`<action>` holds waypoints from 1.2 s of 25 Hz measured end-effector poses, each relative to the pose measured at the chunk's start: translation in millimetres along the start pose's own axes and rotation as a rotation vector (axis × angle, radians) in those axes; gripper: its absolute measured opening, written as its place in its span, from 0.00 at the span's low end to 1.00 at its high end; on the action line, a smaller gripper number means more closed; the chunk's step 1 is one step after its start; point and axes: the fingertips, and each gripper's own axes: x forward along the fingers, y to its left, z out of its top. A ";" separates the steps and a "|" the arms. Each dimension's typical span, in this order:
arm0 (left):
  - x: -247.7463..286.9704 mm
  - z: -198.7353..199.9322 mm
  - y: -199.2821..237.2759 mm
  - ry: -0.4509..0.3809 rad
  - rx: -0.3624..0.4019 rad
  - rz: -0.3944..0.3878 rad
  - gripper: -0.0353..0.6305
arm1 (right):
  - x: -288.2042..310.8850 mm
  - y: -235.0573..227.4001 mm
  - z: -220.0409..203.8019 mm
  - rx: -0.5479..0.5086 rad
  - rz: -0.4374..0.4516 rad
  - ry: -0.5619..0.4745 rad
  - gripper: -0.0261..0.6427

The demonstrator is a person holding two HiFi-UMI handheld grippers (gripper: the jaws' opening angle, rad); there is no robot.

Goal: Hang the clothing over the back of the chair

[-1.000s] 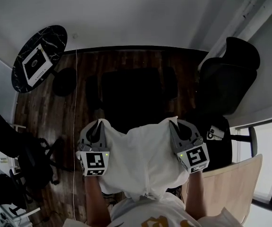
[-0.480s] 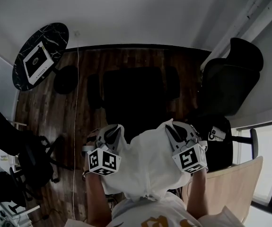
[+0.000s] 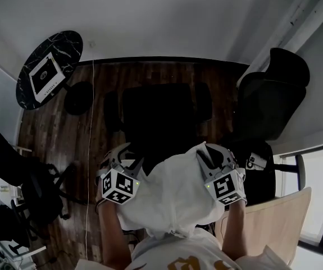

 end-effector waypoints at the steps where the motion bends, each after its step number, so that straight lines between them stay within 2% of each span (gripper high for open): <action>1: -1.7 0.0 1.6 0.001 0.008 0.015 0.41 | -0.4 0.0 -0.1 0.021 0.009 0.005 0.23; 2: -3.2 0.3 2.9 0.003 0.019 0.031 0.41 | -0.5 -0.3 -0.8 0.040 0.017 0.018 0.27; 3: -4.0 0.6 3.8 0.006 0.034 0.044 0.41 | -0.6 -1.6 -2.4 0.045 0.020 0.036 0.40; 4: -4.2 1.0 4.3 0.011 0.049 0.053 0.41 | -0.8 -4.0 -4.4 0.033 0.017 0.052 0.43; 7: -5.6 2.4 6.9 0.016 0.071 0.075 0.41 | -4.4 -13.4 -3.5 -0.007 -0.013 0.050 0.42; 10: -13.6 5.7 13.9 -0.004 0.034 0.105 0.41 | -11.9 -16.8 6.5 0.026 -0.029 0.016 0.41; 13: -27.3 14.1 23.4 -0.054 -0.024 0.143 0.38 | -21.6 -17.3 21.8 0.075 -0.043 -0.031 0.36; 15: -37.5 20.9 28.4 -0.087 -0.046 0.172 0.29 | -25.8 -14.2 30.9 0.082 -0.044 -0.061 0.33; 18: -52.6 33.7 30.5 -0.135 -0.055 0.205 0.21 | -33.9 -5.8 43.3 0.074 -0.039 -0.098 0.28; 21: -80.3 59.3 39.8 -0.255 -0.118 0.250 0.10 | -46.4 -2.7 57.6 0.085 -0.072 -0.151 0.21; 25: -113.8 75.7 49.3 -0.347 -0.240 0.276 0.09 | -64.0 -0.7 74.5 0.165 -0.107 -0.219 0.08; 30: -148.9 72.9 45.4 -0.411 -0.345 0.286 0.08 | -85.6 12.7 98.3 0.242 -0.123 -0.297 0.06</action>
